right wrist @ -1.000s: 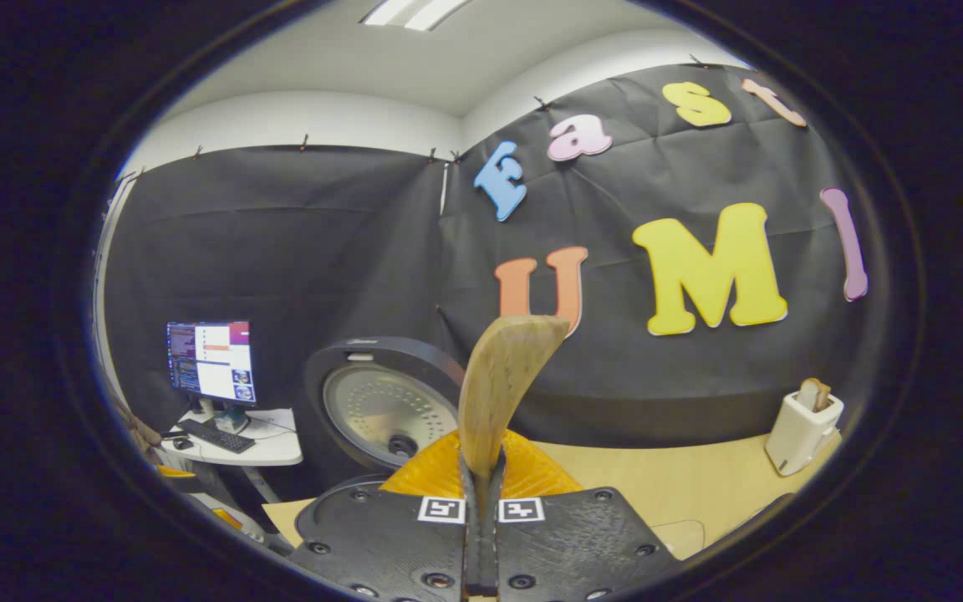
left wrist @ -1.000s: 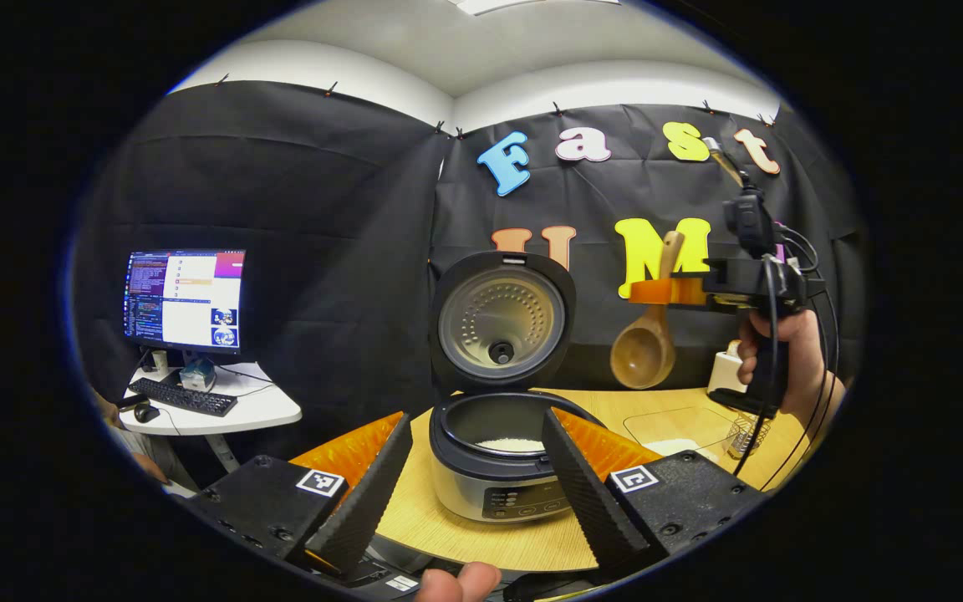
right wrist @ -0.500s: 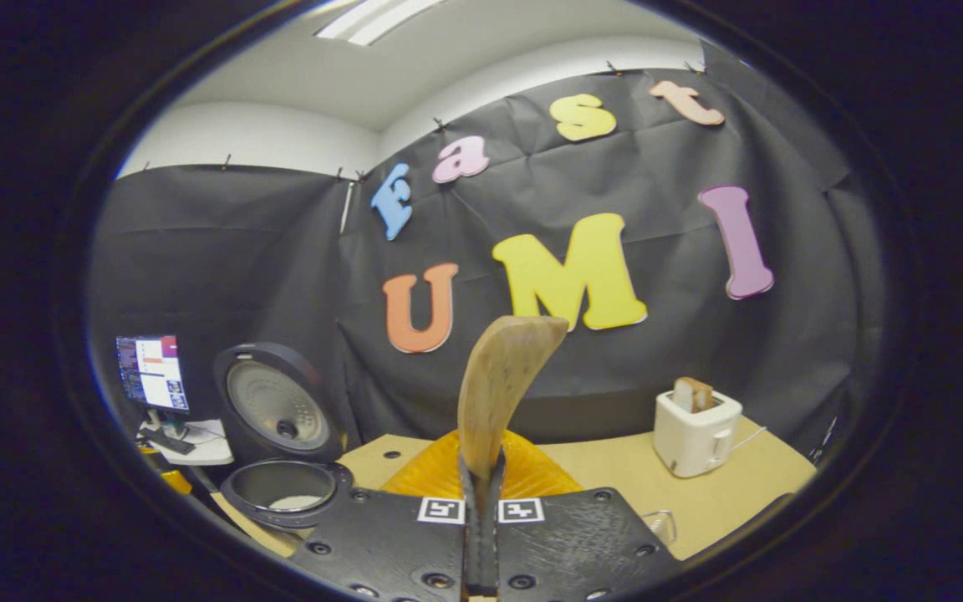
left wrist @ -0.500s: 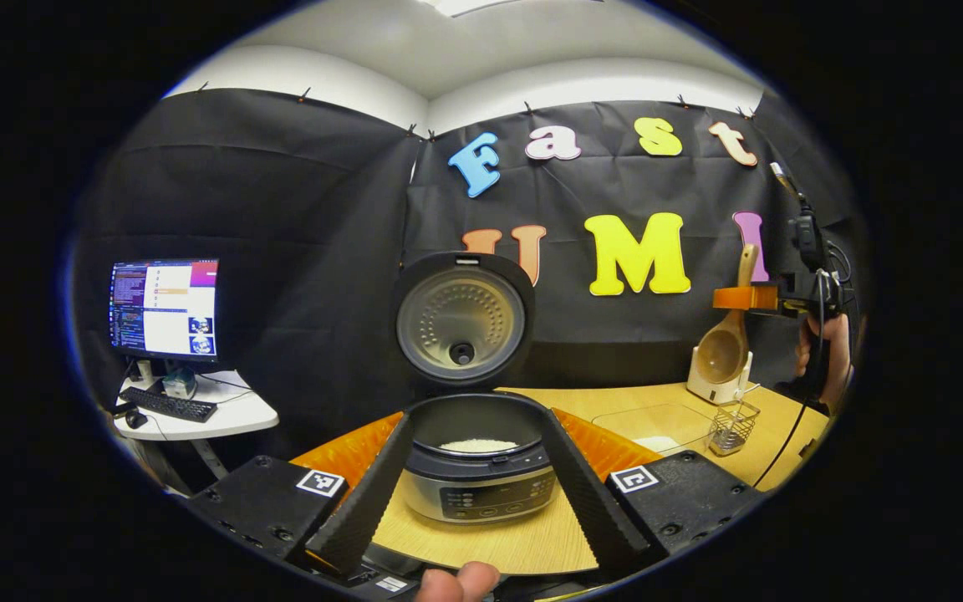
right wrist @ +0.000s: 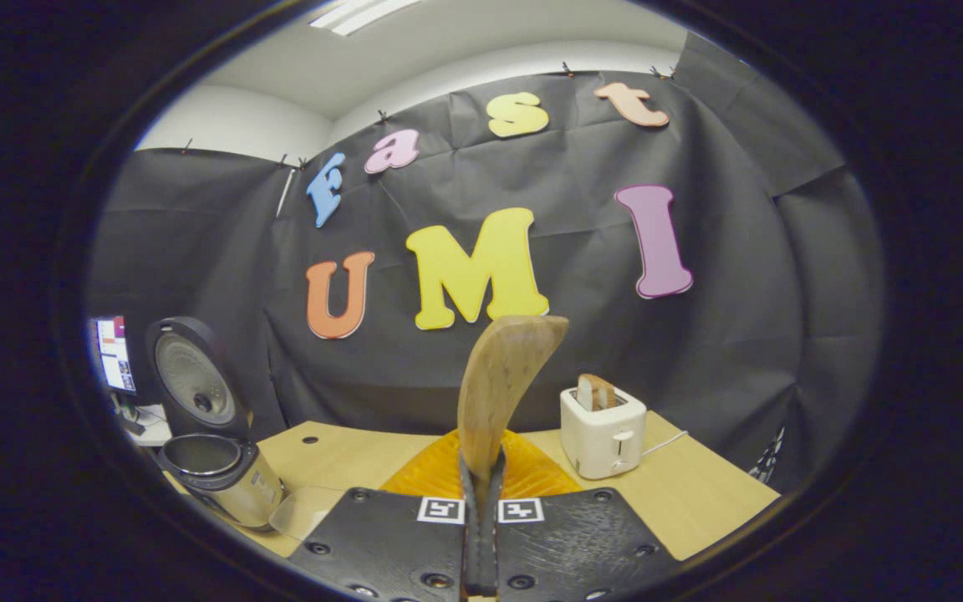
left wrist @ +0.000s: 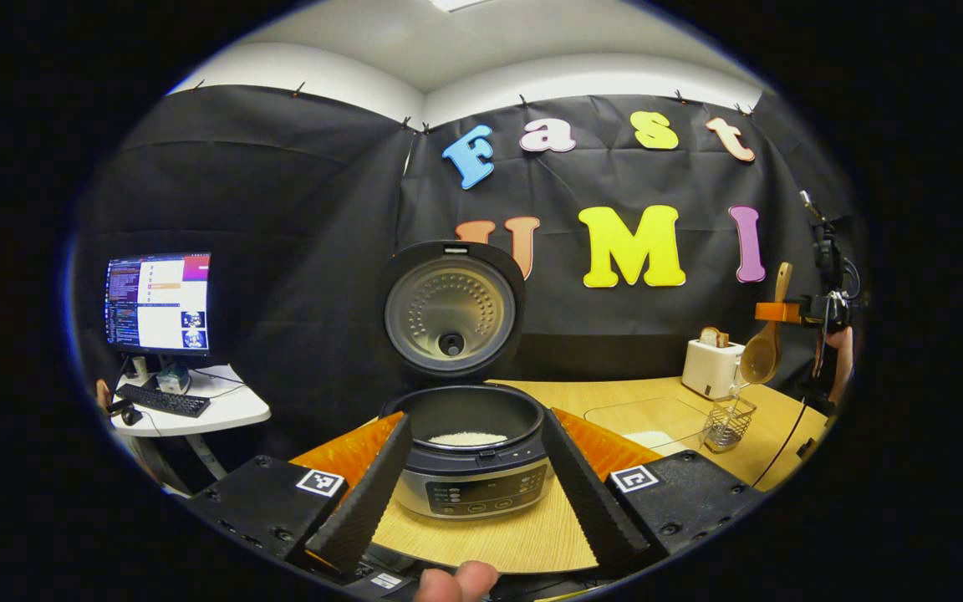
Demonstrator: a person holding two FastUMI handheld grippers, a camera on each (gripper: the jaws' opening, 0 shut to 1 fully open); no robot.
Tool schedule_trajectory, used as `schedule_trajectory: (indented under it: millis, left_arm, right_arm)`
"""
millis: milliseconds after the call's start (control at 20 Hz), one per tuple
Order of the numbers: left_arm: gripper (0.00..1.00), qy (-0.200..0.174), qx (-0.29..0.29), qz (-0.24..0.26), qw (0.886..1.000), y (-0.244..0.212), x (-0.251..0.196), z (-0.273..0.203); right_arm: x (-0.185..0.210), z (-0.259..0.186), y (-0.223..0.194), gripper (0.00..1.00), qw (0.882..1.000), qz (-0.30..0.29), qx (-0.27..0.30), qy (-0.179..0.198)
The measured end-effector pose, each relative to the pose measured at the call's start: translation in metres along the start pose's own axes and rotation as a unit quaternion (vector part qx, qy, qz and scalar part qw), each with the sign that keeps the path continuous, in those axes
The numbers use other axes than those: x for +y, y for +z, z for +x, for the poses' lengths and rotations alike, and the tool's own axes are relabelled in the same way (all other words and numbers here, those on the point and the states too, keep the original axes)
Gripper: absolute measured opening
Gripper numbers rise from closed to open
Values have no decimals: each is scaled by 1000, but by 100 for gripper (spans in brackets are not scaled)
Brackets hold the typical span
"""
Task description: Close the left gripper, press the button to open the rice cooker; take a wooden spoon from the chopstick holder with the right hand, scoop a spoonful of rice and pour it into the rice cooker, then put the wooden spoon back into the chopstick holder.
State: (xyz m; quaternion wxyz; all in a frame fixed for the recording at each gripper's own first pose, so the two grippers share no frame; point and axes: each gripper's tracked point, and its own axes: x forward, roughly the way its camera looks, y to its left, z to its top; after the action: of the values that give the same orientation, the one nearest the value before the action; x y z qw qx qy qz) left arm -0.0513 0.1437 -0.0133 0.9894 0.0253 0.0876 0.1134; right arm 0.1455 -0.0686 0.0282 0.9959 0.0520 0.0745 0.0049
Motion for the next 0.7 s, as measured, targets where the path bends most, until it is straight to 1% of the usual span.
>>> schedule_trajectory:
  millis: [100, 250, 450, 700]
  left_arm:
    - [99, 3, 3, -2, 1000, -2, 3, 1]
    - [99, 5, 11, -2, 1000, -5, 5, 0]
    - [99, 1, 6, -3, 1000, -2, 2, 0]
    - [99, 4, 8, 0, 1000, -4, 5, 0]
  right_arm:
    - [-10, 8, -15, 1, 1000, 7, 10, -10]
    - [-20, 25, -30, 0, 999, 29, 12, -16]
    - [-42, 44, -53, 0, 999, 22, 15, -44]
    - [-55, 61, -87, 0, 997, 38, 33, -57]
